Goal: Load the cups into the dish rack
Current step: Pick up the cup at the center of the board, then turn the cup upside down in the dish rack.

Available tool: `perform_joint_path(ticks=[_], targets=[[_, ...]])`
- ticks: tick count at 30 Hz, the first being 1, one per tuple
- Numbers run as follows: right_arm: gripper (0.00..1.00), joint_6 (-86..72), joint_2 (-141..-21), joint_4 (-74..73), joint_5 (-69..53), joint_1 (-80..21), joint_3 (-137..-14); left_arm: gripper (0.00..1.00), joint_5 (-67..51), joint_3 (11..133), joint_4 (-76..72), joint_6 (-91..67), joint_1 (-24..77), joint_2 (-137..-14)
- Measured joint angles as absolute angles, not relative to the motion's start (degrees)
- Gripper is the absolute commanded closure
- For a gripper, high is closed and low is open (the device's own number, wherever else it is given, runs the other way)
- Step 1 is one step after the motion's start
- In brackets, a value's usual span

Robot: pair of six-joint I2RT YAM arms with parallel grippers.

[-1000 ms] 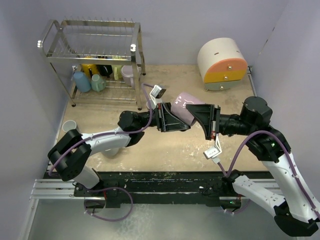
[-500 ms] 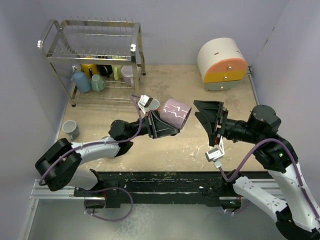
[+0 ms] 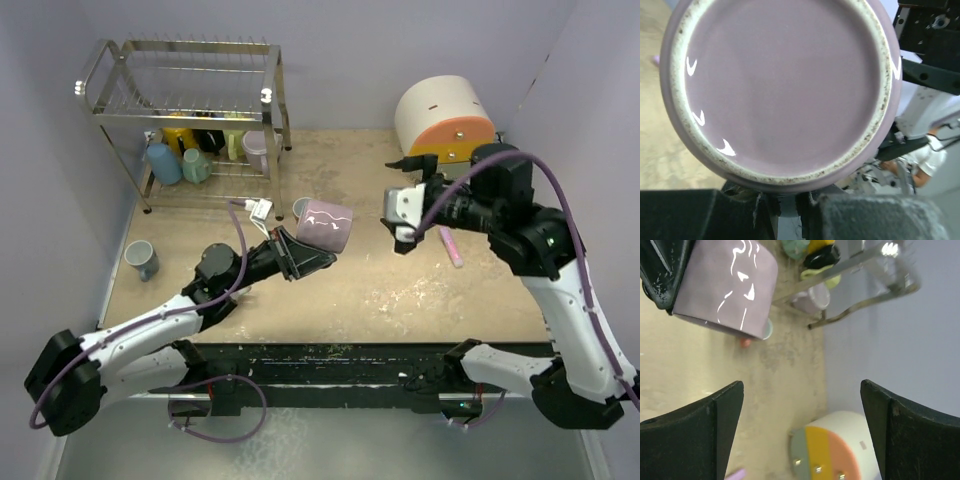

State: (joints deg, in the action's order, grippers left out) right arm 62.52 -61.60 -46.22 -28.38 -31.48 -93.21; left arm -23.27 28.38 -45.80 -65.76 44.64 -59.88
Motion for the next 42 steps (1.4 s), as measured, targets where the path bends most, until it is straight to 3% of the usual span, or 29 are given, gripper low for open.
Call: perform_joint_path(ticks=[8,21,33,42], targets=[[0.00,46.1,-67.0,-51.0,-26.5,-29.1,-93.7,1.00,-11.6,28.8,-21.2,-52.2,44.3,-45.6],[0.00,28.4,-65.0,-27.7,-38.5,-18.9,-64.9,1.00,4.9,42.8,9.5,-34.6,44.2,-39.4],[0.00,25.8,-62.8,-18.0,-44.1,-12.6,-57.1,1.00,17.7,44.2,21.4,-22.8,44.2,-40.6],[0.00,26.5,-61.4,-16.7,-44.3,-12.3,-53.5,1.00,20.8,41.9,16.1,-18.2,35.6,-45.7]])
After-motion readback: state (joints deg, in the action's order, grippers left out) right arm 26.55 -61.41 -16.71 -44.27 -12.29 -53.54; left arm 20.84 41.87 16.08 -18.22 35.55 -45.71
